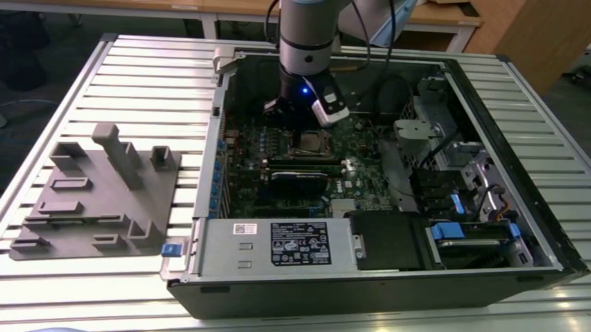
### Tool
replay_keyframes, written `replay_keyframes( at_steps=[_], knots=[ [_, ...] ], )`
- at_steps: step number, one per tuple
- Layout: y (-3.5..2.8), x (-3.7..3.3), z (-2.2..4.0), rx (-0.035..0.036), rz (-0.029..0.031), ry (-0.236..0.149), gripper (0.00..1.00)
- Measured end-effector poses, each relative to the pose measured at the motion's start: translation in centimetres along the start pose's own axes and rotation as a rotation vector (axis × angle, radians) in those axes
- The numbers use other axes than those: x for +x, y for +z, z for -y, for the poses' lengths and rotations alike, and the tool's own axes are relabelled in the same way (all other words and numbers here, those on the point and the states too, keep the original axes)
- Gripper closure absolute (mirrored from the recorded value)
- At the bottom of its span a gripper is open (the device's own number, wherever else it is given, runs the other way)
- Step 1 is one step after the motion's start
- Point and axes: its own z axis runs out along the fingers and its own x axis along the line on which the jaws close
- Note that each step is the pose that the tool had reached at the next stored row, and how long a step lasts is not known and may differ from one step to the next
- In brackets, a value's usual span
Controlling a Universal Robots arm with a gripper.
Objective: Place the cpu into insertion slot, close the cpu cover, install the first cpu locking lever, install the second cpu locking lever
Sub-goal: 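Close the cpu cover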
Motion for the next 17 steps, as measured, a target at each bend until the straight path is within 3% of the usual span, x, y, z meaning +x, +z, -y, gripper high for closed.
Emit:
replay_keyframes(
  at_steps=[17],
  knots=[
    [0.36, 0.09, 0.01, 0.0002, 0.0001, 0.0, 0.89]
  ],
)
